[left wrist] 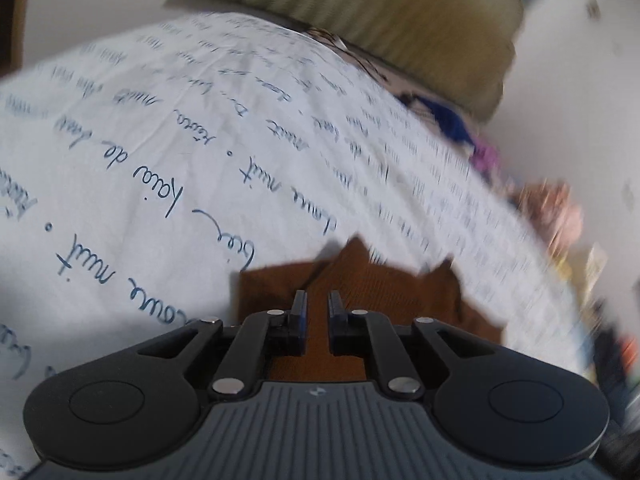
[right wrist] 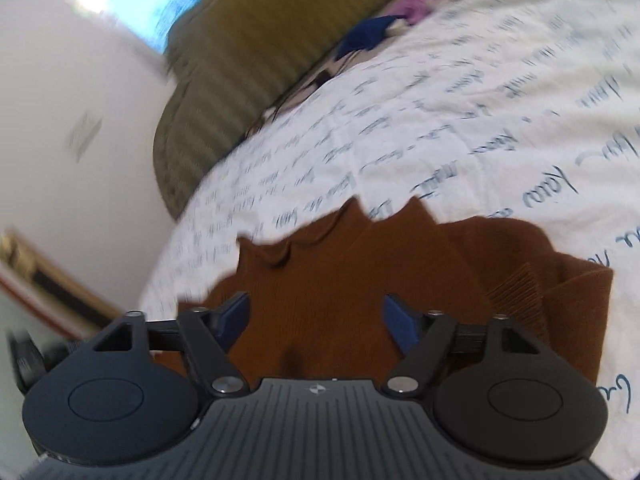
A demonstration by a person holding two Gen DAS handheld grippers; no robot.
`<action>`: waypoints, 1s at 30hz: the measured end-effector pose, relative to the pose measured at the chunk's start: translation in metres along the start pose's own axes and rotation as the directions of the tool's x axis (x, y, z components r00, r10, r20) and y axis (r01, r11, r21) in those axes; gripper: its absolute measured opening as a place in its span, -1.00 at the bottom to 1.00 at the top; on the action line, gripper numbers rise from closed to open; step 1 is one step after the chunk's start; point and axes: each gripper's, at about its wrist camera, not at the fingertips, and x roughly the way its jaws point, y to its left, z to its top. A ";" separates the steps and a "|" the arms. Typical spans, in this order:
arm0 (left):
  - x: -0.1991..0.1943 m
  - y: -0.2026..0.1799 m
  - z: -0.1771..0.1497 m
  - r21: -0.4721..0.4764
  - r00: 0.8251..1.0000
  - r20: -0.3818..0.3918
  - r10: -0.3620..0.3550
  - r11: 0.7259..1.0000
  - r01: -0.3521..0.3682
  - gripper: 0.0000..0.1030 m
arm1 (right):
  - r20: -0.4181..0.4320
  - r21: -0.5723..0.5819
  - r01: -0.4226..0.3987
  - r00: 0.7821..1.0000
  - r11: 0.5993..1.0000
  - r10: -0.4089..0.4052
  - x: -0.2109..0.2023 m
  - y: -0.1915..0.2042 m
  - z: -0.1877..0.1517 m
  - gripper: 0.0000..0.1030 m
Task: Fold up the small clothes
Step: 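Open both tools to release the hem on the folded sweater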
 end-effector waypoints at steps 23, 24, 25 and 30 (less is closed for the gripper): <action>-0.002 -0.041 -0.059 0.359 0.959 0.125 0.253 0.890 -0.281 -0.78 | -0.003 -0.436 0.265 0.955 0.860 -0.296 0.021 0.069 -0.079 0.92; -0.002 -0.041 -0.060 0.364 0.958 0.130 0.257 0.886 -0.287 -0.78 | 0.009 -0.451 0.275 0.953 0.849 -0.304 0.023 0.070 -0.084 0.94; -0.002 -0.042 -0.062 0.371 0.955 0.137 0.262 0.881 -0.295 -0.78 | 0.021 -0.465 0.285 0.950 0.838 -0.311 0.024 0.071 -0.087 0.98; 0.001 -0.045 -0.070 0.392 0.940 0.172 0.296 0.854 -0.341 -0.55 | 0.086 -0.480 0.314 0.946 0.819 -0.313 0.026 0.071 -0.098 1.00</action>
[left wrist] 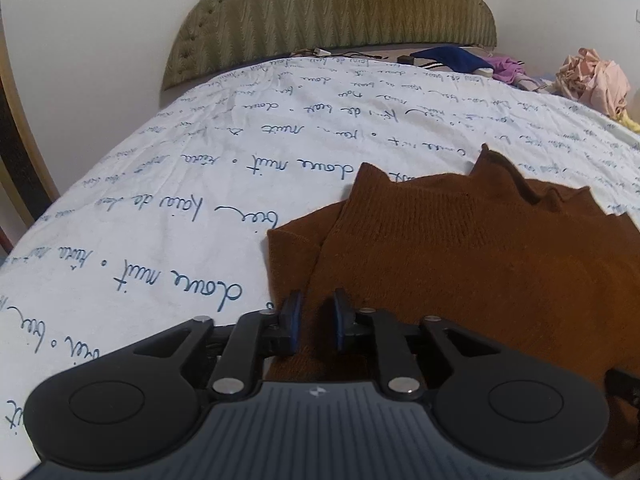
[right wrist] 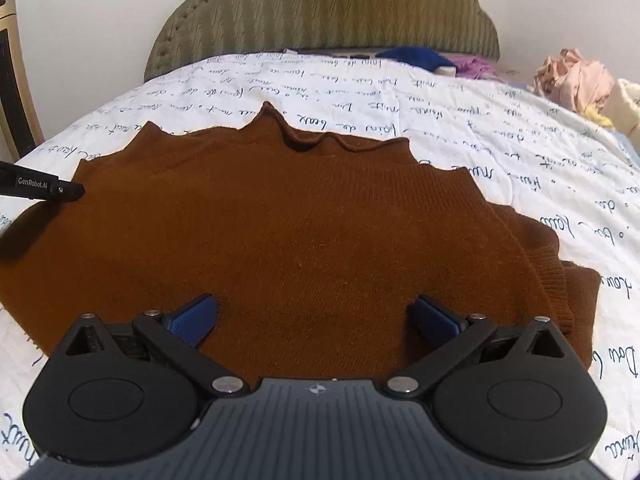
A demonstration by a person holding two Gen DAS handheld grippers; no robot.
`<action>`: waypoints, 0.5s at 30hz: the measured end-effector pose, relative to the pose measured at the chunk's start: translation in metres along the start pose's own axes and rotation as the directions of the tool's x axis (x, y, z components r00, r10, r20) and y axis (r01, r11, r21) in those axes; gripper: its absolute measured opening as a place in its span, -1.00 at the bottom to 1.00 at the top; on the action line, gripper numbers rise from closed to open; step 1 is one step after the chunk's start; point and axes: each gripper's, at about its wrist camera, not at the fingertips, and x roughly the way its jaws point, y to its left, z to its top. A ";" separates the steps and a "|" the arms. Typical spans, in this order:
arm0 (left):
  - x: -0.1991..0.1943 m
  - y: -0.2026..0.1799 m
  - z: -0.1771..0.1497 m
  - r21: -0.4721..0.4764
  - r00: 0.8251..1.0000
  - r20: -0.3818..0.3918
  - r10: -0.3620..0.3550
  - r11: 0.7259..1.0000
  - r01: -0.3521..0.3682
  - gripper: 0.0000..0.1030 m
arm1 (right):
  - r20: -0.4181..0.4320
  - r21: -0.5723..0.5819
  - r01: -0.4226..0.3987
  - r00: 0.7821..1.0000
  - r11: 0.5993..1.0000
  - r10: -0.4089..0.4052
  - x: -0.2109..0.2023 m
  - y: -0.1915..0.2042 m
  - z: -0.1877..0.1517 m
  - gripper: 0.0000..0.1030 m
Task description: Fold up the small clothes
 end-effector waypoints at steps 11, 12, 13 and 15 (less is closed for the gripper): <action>0.002 0.024 -0.012 -0.113 0.998 0.024 0.060 0.992 -0.057 0.59 | 0.087 -0.013 0.003 0.996 1.000 -0.002 -0.003 0.000 -0.013 1.00; 0.003 0.024 -0.013 -0.120 0.997 0.031 0.065 0.991 -0.061 0.66 | 0.090 -0.013 0.003 0.996 1.000 -0.002 -0.003 0.001 -0.013 1.00; 0.003 0.024 -0.016 -0.121 0.996 0.042 0.073 0.990 -0.067 0.68 | 0.093 -0.013 0.003 0.996 1.000 -0.002 -0.003 0.000 -0.013 1.00; 0.002 0.022 -0.021 -0.110 0.994 0.069 0.087 0.991 -0.079 0.70 | 0.097 -0.010 0.001 0.995 1.000 -0.001 -0.004 0.000 -0.014 1.00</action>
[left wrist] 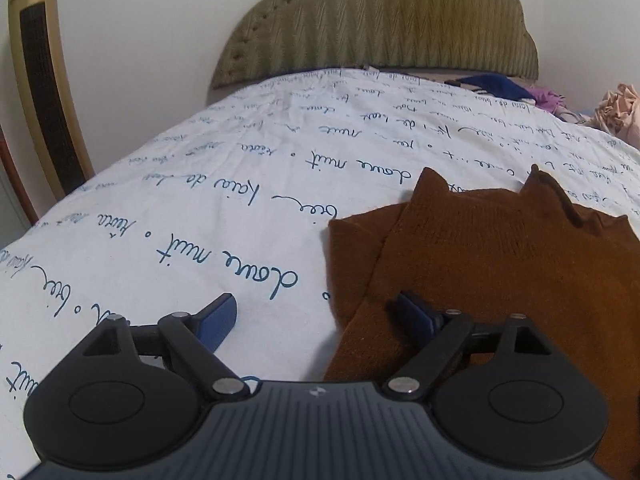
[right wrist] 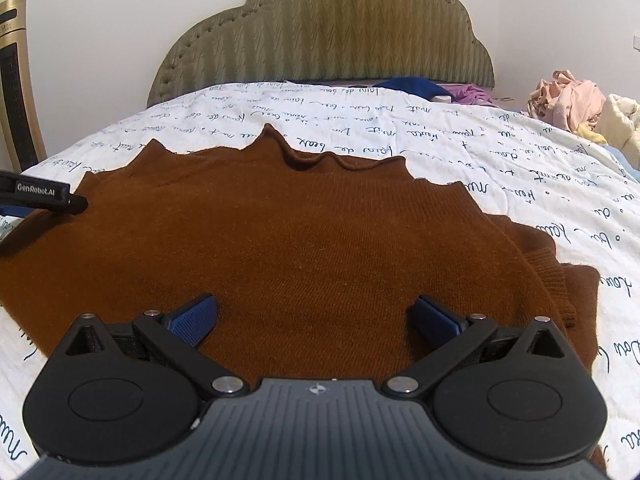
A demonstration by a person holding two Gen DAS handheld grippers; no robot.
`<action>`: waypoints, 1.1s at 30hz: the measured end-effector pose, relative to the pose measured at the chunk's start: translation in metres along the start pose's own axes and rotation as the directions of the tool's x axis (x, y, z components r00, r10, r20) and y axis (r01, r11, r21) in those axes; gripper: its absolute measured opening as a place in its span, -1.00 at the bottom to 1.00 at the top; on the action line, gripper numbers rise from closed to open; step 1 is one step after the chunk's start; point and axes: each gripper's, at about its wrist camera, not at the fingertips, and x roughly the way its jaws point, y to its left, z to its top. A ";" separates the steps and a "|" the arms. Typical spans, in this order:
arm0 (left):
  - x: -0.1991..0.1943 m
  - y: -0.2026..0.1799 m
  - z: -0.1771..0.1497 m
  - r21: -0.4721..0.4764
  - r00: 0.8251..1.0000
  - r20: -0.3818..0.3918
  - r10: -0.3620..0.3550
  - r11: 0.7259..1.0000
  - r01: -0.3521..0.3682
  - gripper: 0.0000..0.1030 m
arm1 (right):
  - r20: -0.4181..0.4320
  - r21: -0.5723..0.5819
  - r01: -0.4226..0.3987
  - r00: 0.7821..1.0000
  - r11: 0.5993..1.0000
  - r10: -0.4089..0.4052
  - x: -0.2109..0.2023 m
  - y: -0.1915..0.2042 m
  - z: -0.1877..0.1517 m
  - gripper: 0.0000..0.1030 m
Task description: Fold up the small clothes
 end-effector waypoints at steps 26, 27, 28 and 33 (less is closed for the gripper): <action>-0.007 -0.019 -0.016 0.075 0.990 0.115 0.081 0.993 -0.090 0.71 | 0.015 0.022 -0.012 1.000 1.000 0.012 -0.002 -0.001 -0.002 1.00; -0.007 -0.019 -0.016 0.076 0.990 0.116 0.082 0.993 -0.091 0.71 | 0.015 0.022 -0.012 1.000 1.000 0.011 -0.002 -0.001 -0.002 1.00; -0.007 -0.018 -0.016 0.076 0.990 0.116 0.082 0.993 -0.091 0.71 | 0.015 0.022 -0.011 1.000 1.000 0.011 -0.002 0.000 -0.002 1.00; -0.007 -0.019 -0.016 0.078 0.990 0.117 0.083 0.993 -0.093 0.72 | 0.015 0.019 -0.009 1.000 1.000 0.008 -0.003 0.000 -0.002 1.00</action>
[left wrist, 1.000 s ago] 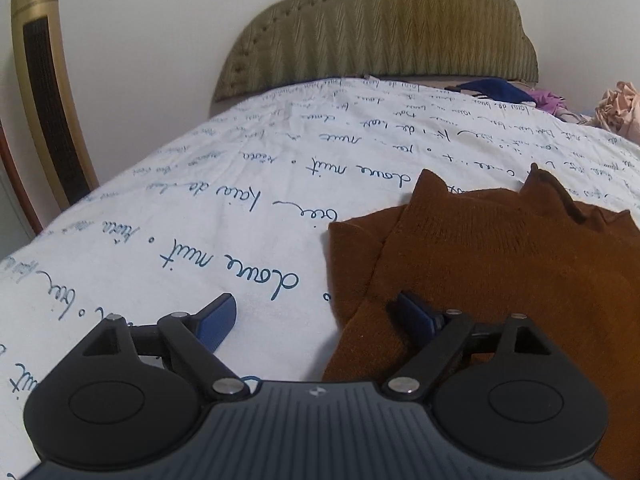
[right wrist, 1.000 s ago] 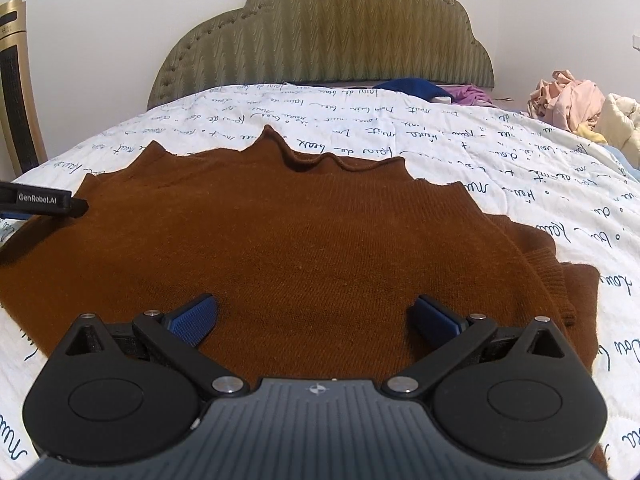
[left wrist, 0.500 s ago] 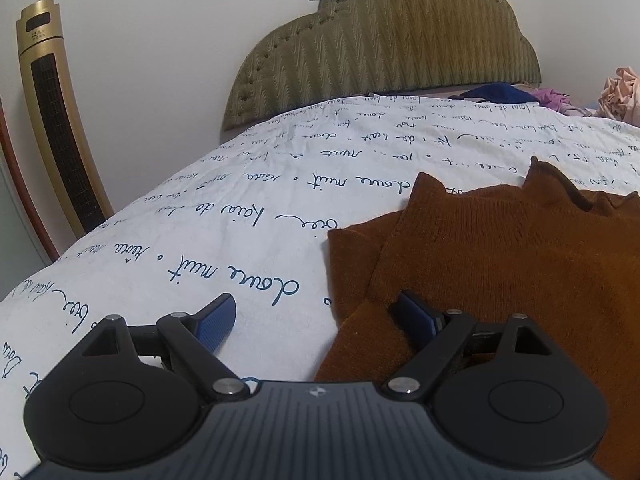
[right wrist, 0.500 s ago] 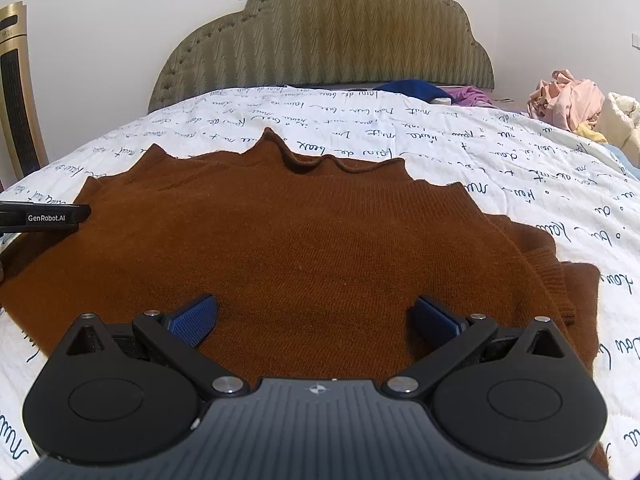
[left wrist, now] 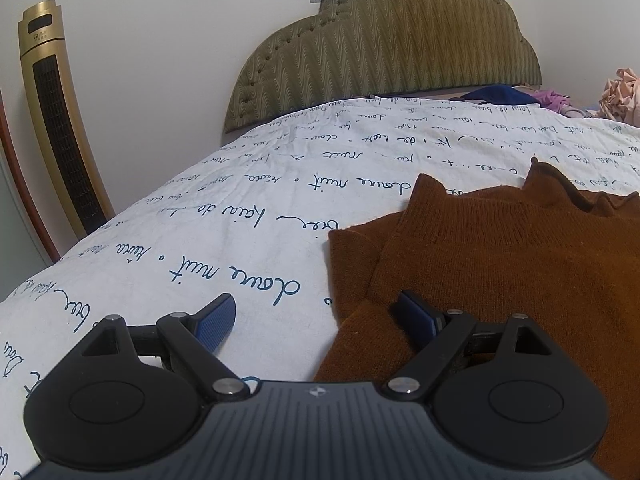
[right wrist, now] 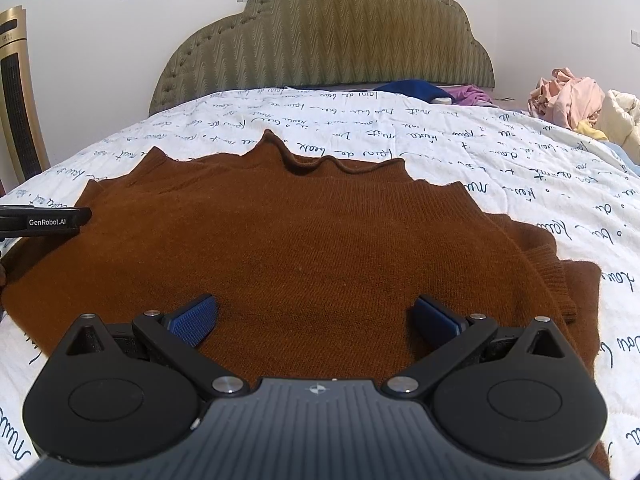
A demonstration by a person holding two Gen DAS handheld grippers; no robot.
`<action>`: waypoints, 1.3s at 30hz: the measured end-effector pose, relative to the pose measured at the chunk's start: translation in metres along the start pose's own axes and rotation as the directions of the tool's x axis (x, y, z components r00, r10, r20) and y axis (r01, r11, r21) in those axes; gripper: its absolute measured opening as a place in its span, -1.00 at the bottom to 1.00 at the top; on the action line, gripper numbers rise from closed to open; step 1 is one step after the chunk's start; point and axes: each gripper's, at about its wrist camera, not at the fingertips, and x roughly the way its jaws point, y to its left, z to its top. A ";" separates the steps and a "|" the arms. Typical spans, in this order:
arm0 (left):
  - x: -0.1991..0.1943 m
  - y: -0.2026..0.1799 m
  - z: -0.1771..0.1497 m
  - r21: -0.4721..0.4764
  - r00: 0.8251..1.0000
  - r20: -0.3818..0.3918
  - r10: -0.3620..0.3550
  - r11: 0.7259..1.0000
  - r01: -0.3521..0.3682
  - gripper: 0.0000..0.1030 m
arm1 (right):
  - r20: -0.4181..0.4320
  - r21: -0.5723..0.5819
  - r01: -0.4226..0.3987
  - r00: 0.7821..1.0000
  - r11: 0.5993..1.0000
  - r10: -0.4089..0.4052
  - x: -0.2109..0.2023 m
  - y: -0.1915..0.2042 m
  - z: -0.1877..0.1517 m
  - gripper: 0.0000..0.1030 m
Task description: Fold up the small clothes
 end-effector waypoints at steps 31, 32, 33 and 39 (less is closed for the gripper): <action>-0.009 0.027 0.026 -0.038 0.990 -0.085 -0.111 0.993 0.108 0.73 | 0.037 -0.052 0.034 0.999 0.998 -0.032 -0.032 0.021 0.025 0.99; -0.010 0.035 0.030 -0.066 0.985 -0.094 -0.143 0.988 0.137 0.73 | 0.047 -0.083 0.030 0.999 0.996 -0.026 -0.035 0.029 0.027 0.99; -0.011 0.043 0.035 -0.096 0.979 -0.100 -0.178 0.981 0.168 0.73 | 0.055 -0.117 0.023 0.998 0.993 -0.017 -0.039 0.037 0.029 0.99; 0.006 0.087 0.061 -0.256 0.880 -0.139 -0.453 0.875 0.410 0.73 | 0.062 -0.363 -0.061 0.994 0.930 0.089 -0.055 0.104 0.023 0.99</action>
